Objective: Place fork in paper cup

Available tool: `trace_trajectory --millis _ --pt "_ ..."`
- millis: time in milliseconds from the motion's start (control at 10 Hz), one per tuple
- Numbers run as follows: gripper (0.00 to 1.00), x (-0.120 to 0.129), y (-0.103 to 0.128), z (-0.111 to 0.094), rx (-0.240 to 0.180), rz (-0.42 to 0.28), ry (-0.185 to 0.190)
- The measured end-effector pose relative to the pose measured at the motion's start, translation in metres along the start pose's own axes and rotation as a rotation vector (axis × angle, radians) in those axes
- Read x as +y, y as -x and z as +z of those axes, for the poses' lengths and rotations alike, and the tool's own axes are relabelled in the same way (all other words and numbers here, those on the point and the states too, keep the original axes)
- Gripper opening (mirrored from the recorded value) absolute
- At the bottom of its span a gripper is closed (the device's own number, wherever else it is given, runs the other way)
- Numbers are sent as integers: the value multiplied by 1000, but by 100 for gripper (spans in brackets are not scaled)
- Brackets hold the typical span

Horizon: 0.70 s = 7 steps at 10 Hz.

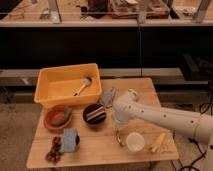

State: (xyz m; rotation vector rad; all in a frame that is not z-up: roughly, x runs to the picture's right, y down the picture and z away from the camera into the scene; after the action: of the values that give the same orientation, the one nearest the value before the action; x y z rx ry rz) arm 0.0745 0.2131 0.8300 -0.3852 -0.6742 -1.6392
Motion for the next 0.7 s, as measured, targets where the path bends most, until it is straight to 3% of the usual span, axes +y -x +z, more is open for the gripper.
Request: trace_trajectory --millis 400,700 --pt "12 11 -12 -47 59 14 -10" --pt "12 16 -24 -72 102 14 0"
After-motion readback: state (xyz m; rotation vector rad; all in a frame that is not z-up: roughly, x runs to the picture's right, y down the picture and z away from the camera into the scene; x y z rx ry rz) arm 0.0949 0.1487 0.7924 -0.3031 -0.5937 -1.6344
